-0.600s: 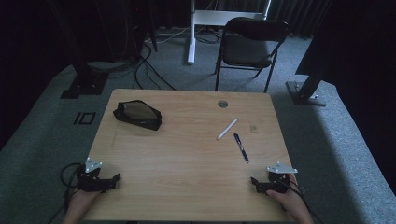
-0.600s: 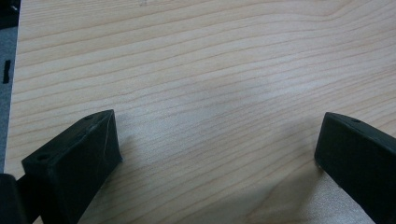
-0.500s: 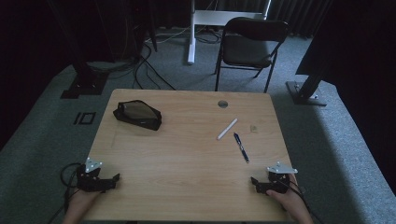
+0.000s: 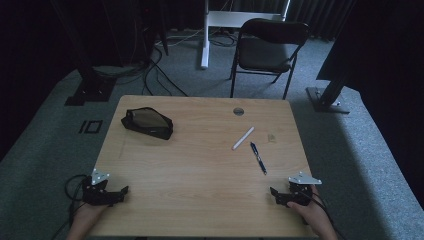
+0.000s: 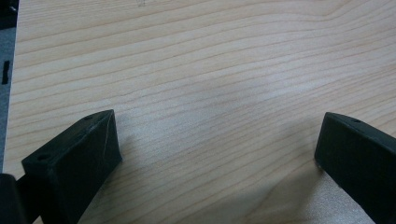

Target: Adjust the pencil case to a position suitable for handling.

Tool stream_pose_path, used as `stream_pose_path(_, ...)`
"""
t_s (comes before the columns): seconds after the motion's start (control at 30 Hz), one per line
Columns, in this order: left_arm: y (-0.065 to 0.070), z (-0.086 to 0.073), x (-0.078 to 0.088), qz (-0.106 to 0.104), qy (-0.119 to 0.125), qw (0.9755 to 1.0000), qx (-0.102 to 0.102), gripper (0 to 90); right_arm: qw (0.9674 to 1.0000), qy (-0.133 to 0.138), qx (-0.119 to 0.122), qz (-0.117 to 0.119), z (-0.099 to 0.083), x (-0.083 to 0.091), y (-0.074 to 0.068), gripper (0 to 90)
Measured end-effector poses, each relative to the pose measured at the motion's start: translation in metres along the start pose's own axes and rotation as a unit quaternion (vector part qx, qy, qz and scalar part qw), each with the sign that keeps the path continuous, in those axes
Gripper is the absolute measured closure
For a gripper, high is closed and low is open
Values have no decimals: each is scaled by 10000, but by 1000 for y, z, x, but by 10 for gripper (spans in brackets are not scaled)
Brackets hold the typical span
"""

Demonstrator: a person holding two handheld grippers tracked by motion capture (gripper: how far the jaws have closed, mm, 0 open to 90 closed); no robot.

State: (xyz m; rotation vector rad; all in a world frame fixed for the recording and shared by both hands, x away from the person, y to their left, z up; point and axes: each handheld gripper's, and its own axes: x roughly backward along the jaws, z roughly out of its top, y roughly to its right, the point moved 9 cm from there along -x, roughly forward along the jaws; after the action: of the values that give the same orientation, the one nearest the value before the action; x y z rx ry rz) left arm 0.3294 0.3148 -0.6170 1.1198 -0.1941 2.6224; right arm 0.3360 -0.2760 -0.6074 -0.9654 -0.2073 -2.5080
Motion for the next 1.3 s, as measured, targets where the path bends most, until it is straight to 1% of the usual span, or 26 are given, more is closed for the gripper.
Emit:
stream_pose_path(0.17, 0, 0, 0, -12, 2, 10000, -9, 1, 9999, 104, 43, 18, 11, 0, 0, 121)
stream_pose_path(0.3, 0, 0, 0, -12, 3, 10000, -9, 1, 9998, 125, 123, 52, 19, -3, -6, 121)
stream_pose_path(0.83, 1, 0, 0, -22, 8, 10000, -5, 1, 9986, 387, 238, 273, 53, -19, -28, 122)
stream_pose_path(1.2, 1, 0, 0, -22, 8, 10000, -5, 1, 9972, 531, 362, 382, 77, -25, -40, 126)
stream_pose_path(1.3, 1, 0, 0, -22, 9, 10000, -4, 1, 9965, 578, 403, 458, 84, -27, -45, 126)
